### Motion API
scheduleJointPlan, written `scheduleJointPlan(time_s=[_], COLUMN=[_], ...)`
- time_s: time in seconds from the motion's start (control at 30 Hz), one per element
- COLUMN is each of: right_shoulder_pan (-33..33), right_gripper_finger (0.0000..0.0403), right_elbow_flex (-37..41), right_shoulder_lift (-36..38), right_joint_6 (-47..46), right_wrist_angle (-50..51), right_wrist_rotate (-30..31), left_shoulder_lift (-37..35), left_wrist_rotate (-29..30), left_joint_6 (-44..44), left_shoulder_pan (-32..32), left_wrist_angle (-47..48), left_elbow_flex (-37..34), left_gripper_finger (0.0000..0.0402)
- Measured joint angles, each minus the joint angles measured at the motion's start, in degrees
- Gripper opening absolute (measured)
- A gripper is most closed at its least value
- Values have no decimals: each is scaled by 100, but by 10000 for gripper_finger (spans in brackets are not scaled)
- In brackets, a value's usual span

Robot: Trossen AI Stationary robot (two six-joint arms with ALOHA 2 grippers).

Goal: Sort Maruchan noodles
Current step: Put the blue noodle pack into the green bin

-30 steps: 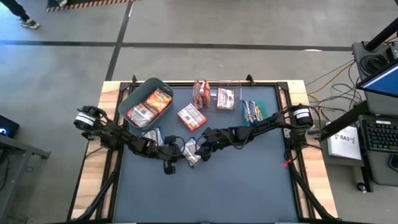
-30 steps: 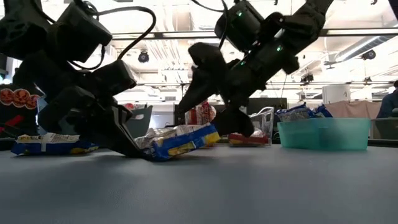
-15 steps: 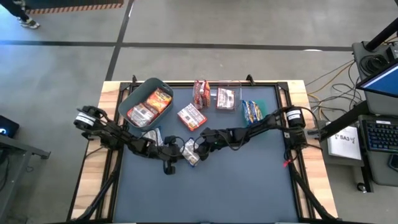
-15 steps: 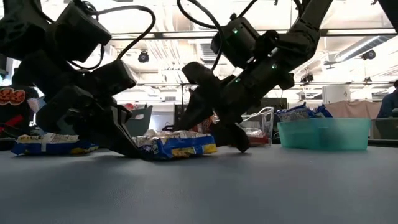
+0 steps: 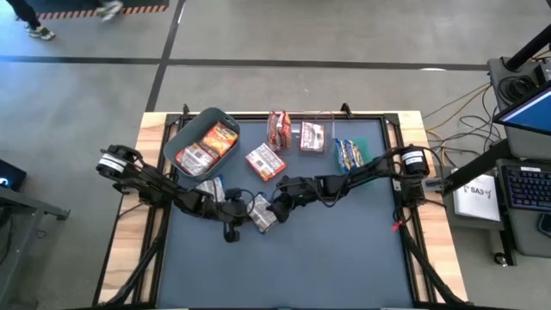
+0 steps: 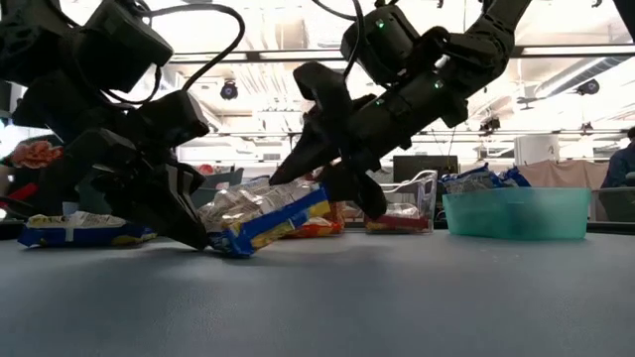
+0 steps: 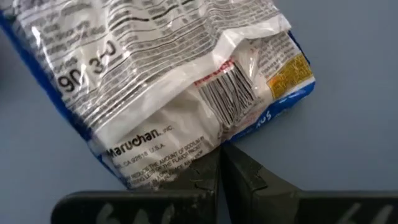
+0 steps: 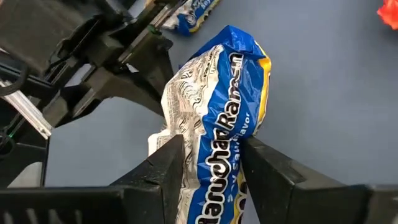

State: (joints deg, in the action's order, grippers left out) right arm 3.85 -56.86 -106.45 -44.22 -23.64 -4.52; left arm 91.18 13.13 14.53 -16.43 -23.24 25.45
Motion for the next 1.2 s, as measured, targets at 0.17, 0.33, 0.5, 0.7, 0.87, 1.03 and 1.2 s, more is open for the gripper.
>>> scheduleJointPlan(time_s=[0.17, 0.33, 0.5, 0.7, 0.87, 1.03, 1.2], right_shoulder_pan=[39, 91, 109, 146, 154, 149, 135], right_gripper_finger=[138, 139, 146, 180, 194, 196, 196], right_elbow_flex=[0, 0, 0, -20, -31, -39, -39], right_shoulder_lift=[33, 39, 39, 49, 48, 48, 43], right_joint_6=[97, 70, 48, 11, -60, -78, -213], right_wrist_angle=[-161, -197, -220, -391, -431, -394, -364], right_wrist_rotate=[-24, -38, -58, -285, -378, -180, -89], left_shoulder_lift=[-40, 65, 87, 98, 98, 98, 96], left_wrist_rotate=[222, 345, 381, 632, 899, 851, 784], left_joint_6=[-12, -3, -8, -29, -22, 34, 222], left_shoulder_pan=[2, 2, 2, 33, 35, 31, 24], left_wrist_angle=[124, 77, 33, -95, -181, -179, -110], left_elbow_flex=[2, 29, 37, 44, 76, 76, 76], left_gripper_finger=[0, 0, 0, 0, 0, 0, 0])
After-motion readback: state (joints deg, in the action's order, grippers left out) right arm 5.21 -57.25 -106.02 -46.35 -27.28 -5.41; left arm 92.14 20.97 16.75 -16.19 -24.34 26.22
